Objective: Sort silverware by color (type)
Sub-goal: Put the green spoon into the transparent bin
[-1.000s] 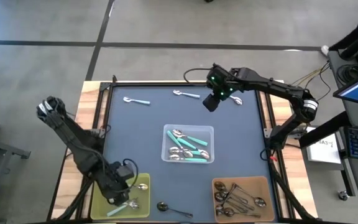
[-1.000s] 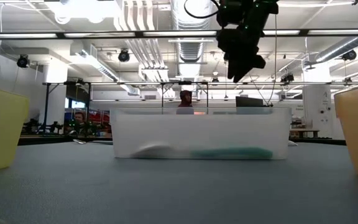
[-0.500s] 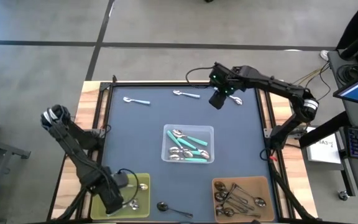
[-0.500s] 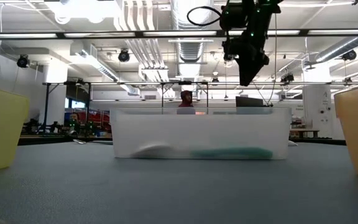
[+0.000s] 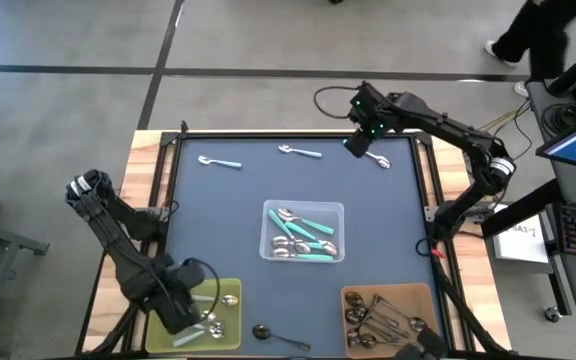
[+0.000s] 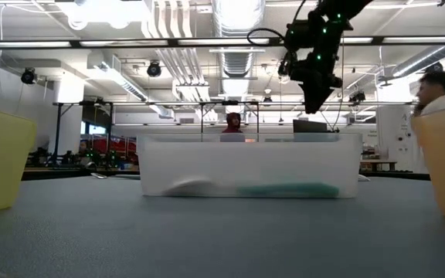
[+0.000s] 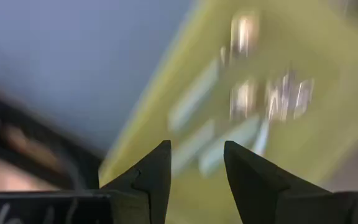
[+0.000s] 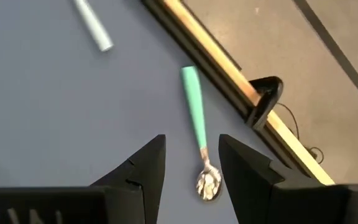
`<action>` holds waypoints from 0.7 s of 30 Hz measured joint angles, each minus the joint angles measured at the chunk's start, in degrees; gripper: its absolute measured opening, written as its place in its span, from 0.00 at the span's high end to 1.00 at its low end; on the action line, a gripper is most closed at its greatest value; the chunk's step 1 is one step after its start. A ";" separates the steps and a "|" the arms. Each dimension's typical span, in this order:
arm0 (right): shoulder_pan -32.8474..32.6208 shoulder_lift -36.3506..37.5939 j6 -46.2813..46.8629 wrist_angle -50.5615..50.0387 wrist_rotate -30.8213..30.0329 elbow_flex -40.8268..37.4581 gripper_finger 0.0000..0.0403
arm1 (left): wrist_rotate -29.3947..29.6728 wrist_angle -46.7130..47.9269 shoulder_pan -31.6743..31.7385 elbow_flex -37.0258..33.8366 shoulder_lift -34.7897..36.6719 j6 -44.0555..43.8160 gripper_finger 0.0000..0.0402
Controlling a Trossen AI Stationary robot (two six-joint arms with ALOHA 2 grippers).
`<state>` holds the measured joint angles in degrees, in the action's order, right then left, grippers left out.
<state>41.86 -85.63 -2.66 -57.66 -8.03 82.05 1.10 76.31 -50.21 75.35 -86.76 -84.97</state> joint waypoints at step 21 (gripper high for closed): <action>14.38 -22.25 -8.70 1.25 8.38 -3.68 0.68 | 26.65 1.45 34.80 -0.40 0.46 13.38 0.68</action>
<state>56.25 -107.89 -11.36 -56.42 0.35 78.37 27.75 77.76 -15.40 74.95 -86.30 -71.59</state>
